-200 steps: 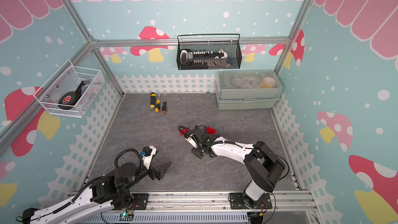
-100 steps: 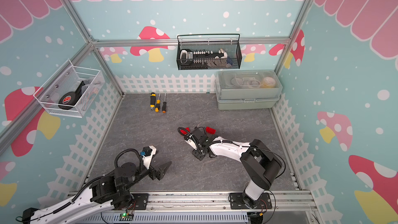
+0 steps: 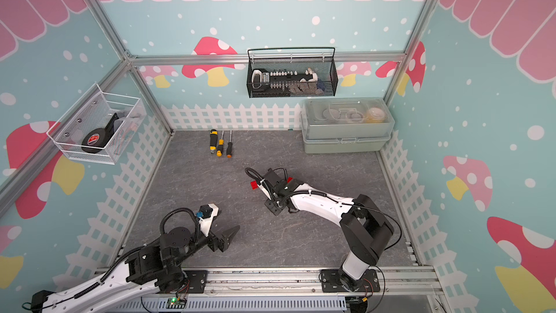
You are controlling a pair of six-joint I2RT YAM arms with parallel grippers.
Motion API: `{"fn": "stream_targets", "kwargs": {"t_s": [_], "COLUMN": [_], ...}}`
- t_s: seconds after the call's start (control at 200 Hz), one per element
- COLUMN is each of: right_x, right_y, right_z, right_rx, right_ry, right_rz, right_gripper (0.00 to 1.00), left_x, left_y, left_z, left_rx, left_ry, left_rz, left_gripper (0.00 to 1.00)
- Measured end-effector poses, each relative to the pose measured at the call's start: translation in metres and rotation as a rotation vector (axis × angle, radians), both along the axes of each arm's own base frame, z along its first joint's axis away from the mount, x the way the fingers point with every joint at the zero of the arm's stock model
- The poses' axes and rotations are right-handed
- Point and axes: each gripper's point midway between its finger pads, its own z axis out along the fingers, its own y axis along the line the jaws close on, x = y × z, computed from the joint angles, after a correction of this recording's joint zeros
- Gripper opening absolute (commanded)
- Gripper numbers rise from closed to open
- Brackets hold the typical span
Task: Assemble the letter f with lego
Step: Pick up the lego brick from the center of the board.
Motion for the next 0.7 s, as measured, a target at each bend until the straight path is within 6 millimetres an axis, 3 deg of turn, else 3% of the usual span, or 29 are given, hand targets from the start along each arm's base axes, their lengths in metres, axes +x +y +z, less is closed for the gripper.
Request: {"fn": "stream_targets", "kwargs": {"t_s": [0.115,0.2,0.3,0.48,0.695], "right_x": [0.029,0.051,0.074,0.103,0.114], "right_y": [0.008,0.015,0.014,-0.011,-0.010], "right_z": [0.038,0.049,0.036,0.001,0.006], "right_rx": [0.046,0.070,0.084,0.068,0.145], "right_ry": [-0.101,-0.152,-0.164,-0.141,-0.141], "right_rz": [-0.106,-0.179,-0.273,-0.450,-0.551], "right_gripper": [0.22,0.20,0.19,0.17,0.13], "left_x": [0.000,0.000,0.000,-0.001,-0.001], "left_y": [0.000,0.000,0.001,0.001,0.001], "left_z": [-0.001,-0.003,-0.004,-0.003,-0.003], "left_rx": [0.002,0.006,0.004,-0.002,-0.002], "left_ry": [0.001,0.004,0.002,-0.002,-0.002], "left_rz": [0.000,0.000,0.000,0.000,-0.001], "left_gripper": [0.99,0.99,0.99,0.99,0.99]}}
